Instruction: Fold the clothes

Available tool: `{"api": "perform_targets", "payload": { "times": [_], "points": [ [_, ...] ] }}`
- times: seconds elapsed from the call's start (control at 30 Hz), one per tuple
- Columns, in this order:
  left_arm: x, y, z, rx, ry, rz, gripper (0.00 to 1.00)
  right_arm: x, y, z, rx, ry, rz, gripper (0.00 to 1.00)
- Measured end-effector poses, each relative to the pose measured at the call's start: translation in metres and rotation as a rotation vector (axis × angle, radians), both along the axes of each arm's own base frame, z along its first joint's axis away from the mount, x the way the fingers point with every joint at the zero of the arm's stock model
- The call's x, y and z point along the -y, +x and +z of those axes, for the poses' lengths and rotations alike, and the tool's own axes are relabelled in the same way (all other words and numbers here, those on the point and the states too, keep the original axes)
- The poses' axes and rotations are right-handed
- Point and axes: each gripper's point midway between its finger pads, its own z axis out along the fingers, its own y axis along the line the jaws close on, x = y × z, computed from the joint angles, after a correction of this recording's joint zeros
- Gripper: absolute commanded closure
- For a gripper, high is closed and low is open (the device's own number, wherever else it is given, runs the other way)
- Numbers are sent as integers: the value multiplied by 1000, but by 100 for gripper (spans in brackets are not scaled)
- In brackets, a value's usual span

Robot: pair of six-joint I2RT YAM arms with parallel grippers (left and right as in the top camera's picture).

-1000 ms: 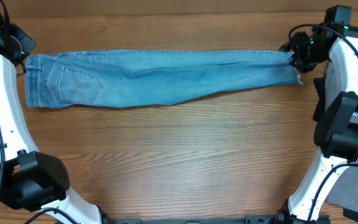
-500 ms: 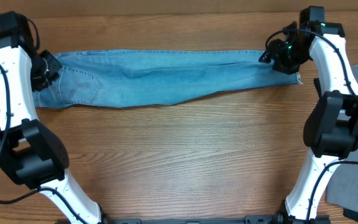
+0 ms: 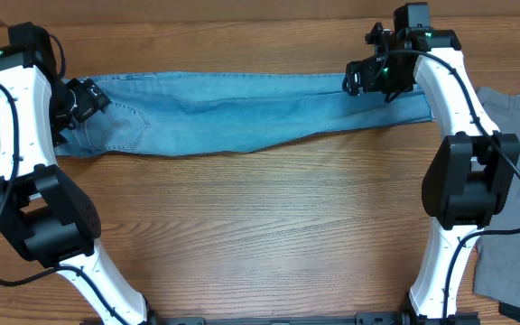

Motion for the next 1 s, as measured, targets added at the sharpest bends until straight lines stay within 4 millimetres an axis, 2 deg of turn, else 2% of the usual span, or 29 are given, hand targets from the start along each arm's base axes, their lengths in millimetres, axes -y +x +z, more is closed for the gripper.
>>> {"api": "perform_targets", "payload": {
  "times": [0.07, 0.2, 0.43, 0.6, 0.7, 0.87, 1.0],
  "points": [
    [0, 0, 0, 0, 0, 0, 0, -2, 1, 1, 19, 1, 54, 0],
    [0, 0, 0, 0, 0, 0, 0, -14, 1, 6, 95, 14, 272, 1],
    [0, 0, 0, 0, 0, 0, 0, -41, 5, 13, 261, -40, 641, 19],
    [0, 0, 0, 0, 0, 0, 0, -67, 7, 16, 378, -118, 895, 19],
    [0, 0, 0, 0, 0, 0, 0, -80, 7, 17, 414, -151, 975, 21],
    [0, 0, 0, 0, 0, 0, 0, -84, 7, 14, 425, -173, 1023, 26],
    [0, 0, 0, 0, 0, 0, 0, -83, 7, -9, 390, -166, 1035, 30]
  ]
}}
